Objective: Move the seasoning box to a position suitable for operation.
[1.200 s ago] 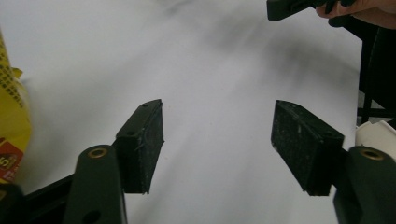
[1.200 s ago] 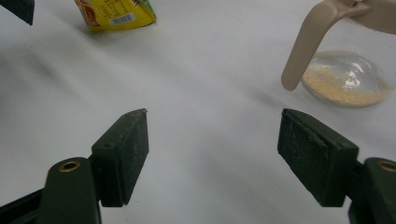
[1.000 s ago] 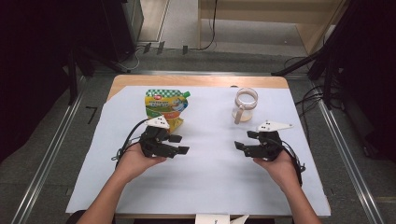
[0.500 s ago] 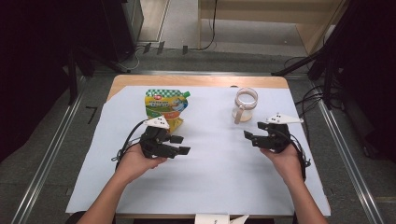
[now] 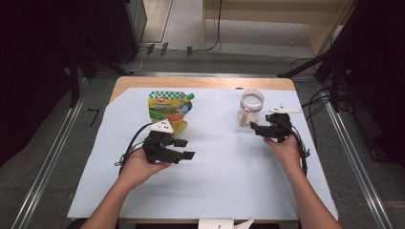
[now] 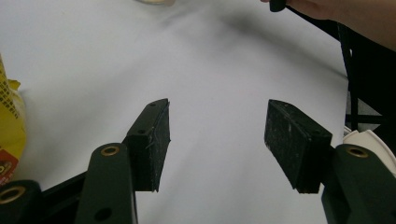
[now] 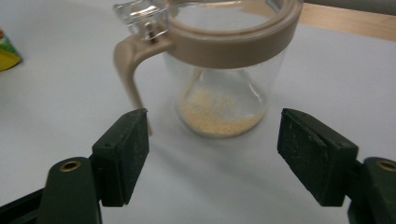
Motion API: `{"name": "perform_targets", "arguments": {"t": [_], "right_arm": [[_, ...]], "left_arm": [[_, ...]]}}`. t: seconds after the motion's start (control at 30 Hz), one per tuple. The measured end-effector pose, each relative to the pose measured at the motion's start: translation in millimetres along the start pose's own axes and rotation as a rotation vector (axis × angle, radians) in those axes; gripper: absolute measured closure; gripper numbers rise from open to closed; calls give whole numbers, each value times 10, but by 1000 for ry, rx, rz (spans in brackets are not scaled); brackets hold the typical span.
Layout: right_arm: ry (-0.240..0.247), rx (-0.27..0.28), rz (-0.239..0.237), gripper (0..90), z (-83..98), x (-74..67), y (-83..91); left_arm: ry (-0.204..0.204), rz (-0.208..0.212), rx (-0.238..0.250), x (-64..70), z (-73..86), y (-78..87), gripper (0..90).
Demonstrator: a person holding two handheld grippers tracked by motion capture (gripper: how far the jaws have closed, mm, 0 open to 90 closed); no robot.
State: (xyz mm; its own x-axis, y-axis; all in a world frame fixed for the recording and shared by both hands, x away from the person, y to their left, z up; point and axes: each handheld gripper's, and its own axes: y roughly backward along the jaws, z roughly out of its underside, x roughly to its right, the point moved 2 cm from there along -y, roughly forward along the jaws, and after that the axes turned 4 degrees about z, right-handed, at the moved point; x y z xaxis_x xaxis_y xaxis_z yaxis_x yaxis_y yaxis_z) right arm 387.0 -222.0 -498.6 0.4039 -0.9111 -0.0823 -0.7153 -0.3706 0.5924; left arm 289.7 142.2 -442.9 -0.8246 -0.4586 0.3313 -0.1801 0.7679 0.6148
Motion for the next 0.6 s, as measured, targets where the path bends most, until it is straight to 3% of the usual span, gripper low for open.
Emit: {"name": "perform_targets", "arguments": {"t": [0.13,0.3,0.6], "right_arm": [[-43,31,-5,211,-61,59,-133],[-49,55,-7,196,-106,89,-236],[5,87,-31,133,-140,53,-481]], "left_arm": [[3,-16,-6,22,36,20,415],[11,-22,-3,44,79,42,415],[17,-23,-12,60,123,35,414]]}}
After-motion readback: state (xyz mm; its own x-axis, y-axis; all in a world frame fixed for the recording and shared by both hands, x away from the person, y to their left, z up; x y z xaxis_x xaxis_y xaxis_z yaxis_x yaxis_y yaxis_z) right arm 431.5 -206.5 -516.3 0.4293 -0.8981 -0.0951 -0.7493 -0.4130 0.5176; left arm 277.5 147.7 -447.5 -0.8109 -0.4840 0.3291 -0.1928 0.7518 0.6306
